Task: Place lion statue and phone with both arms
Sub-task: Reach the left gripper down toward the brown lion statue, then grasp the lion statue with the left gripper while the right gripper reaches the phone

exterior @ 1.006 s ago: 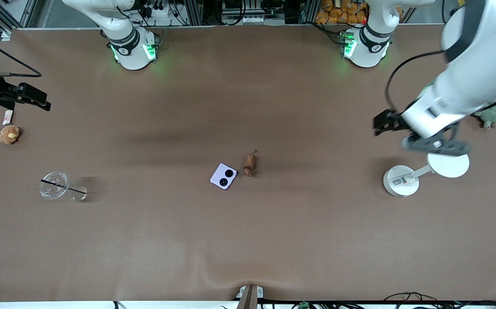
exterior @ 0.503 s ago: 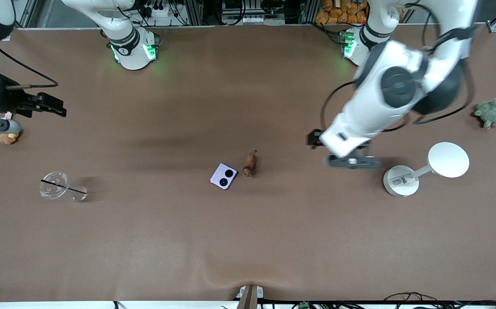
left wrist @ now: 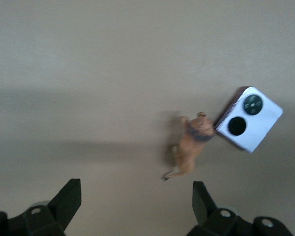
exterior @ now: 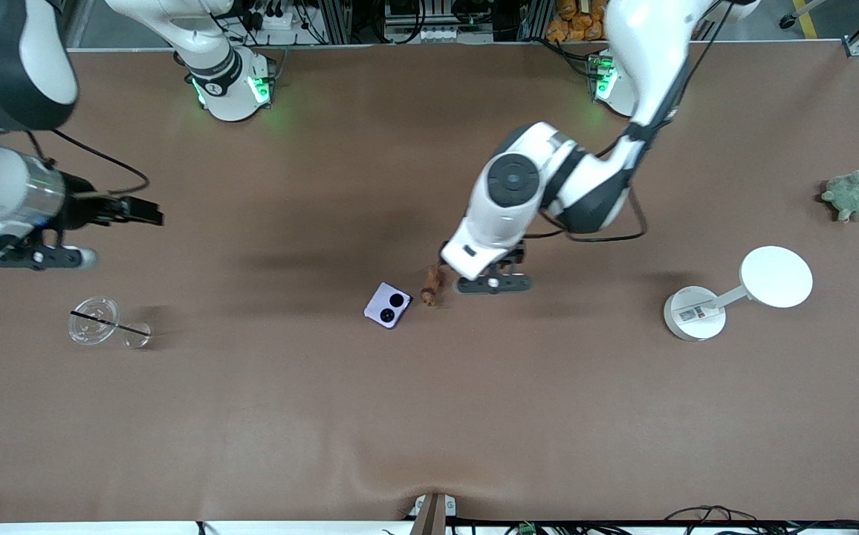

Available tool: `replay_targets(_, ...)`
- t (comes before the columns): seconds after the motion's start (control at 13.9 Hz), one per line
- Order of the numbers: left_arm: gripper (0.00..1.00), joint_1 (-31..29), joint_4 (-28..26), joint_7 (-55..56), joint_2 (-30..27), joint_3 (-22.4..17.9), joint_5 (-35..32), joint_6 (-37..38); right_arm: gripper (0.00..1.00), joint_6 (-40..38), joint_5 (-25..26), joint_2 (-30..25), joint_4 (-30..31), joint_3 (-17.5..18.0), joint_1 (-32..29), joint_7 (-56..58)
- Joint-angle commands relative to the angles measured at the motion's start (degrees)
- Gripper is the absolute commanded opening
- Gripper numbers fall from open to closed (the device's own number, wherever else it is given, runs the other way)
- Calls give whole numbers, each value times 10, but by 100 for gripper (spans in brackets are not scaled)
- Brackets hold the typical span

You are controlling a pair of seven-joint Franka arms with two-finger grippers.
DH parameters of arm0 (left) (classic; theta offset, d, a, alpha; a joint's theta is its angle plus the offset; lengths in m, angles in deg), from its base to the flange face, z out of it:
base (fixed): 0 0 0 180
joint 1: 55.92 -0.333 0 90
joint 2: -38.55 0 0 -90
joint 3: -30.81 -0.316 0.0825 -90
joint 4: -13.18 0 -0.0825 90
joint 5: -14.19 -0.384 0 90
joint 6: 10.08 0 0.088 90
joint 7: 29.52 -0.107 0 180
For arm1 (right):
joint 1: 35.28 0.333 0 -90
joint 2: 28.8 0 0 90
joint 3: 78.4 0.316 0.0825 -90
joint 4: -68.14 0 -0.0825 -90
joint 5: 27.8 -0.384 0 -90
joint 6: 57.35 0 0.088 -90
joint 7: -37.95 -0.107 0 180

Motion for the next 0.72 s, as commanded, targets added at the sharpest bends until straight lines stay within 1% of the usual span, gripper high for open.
replay_targets(0.0, 100, 32, 40, 32, 58, -9, -11, -50, 100, -5, -15, 71, -62, -2, 34, -96)
replay_targets(0.14, 100, 57, 50, 38, 85, -23, -23, -75, 100, -1, -11, 128, -94, -2, 68, -143)
replay_targets(0.29, 100, 61, 50, 38, 100, -24, -30, -107, 100, 41, -14, 177, -109, -1, 82, -185)
replay_targets(0.36, 98, 62, 50, 38, 108, -24, -30, -122, 100, 65, -21, 190, -109, -1, 89, -197)
replay_targets(0.5, 96, 73, 50, 36, 126, -27, -39, -152, 100, 113, -54, 223, -109, -2, 105, -232)
replay_targets(0.65, 88, 75, 50, 38, 141, -29, -63, -169, 100, 164, -64, 251, -109, -2, 125, -236)
